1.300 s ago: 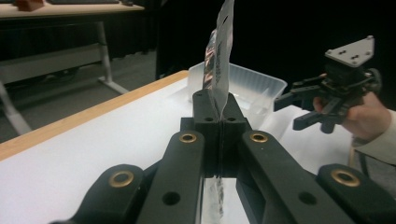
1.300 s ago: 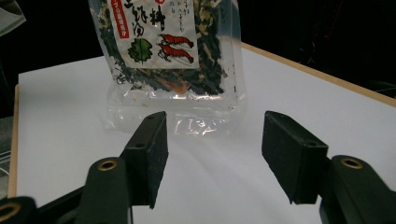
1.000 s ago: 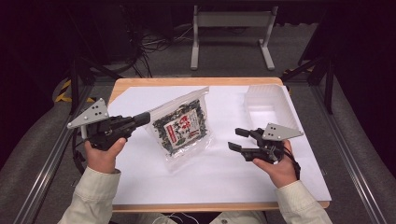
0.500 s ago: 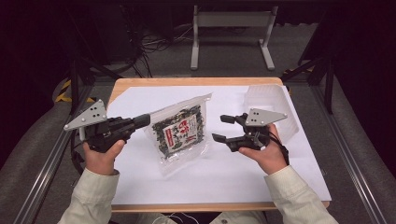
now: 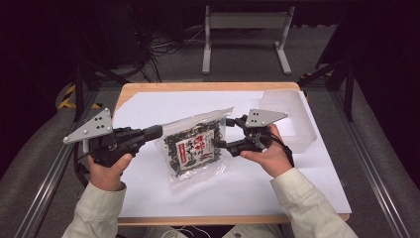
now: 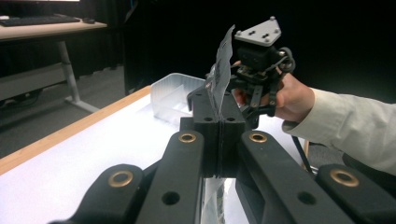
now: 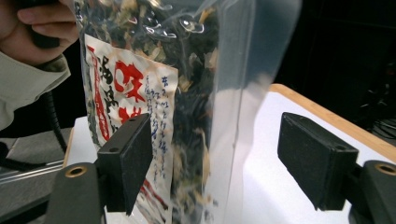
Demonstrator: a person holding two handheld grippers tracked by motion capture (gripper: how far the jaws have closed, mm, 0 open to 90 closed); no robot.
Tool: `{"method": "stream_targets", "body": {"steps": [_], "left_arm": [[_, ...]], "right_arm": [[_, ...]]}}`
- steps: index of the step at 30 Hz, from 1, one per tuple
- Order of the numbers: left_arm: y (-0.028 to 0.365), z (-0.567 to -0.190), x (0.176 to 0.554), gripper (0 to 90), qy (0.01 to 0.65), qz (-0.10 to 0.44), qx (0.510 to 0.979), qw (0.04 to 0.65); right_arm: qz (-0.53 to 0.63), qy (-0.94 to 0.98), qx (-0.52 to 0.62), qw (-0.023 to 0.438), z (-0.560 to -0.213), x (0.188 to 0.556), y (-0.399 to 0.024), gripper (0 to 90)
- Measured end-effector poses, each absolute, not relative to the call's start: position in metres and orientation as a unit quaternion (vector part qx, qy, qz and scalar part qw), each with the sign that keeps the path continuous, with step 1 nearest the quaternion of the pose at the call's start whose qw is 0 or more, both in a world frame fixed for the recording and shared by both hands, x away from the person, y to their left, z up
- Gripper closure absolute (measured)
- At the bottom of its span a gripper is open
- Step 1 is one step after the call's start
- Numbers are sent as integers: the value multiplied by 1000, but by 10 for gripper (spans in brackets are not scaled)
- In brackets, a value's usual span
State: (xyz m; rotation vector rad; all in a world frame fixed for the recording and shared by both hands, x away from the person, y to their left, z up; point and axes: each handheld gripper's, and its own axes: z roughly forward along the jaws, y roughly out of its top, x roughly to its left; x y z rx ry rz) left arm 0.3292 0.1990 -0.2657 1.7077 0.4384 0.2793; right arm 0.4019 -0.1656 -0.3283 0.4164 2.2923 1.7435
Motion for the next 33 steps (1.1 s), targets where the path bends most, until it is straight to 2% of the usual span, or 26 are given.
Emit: {"method": "stream_targets", "body": {"steps": [12, 14, 18, 19, 20, 25, 26, 27, 33], "left_arm": [[197, -269, 332, 895, 185, 120, 739, 637], [196, -270, 332, 895, 188, 121, 737, 637], [197, -270, 333, 895, 191, 123, 736, 638], [198, -271, 333, 895, 193, 125, 733, 640], [200, -272, 335, 895, 195, 127, 733, 640], [204, -275, 339, 895, 204, 122, 727, 644], [204, -275, 339, 894, 205, 124, 726, 644], [204, -275, 339, 894, 205, 124, 726, 644], [205, -275, 339, 894, 209, 130, 725, 643]], "right_arm": [[595, 793, 111, 66, -338, 405, -150, 264], [592, 797, 109, 58, -340, 407, -149, 301], [582, 806, 96, 44, -342, 406, -147, 438], [582, 806, 96, 44, -342, 406, -147, 438], [576, 812, 90, 37, -342, 405, -147, 492], [567, 819, 83, 32, -342, 403, -148, 577], [567, 819, 80, 31, -341, 402, -150, 638], [567, 819, 78, 29, -340, 402, -151, 663], [566, 822, 63, 25, -339, 400, -152, 710]]}}
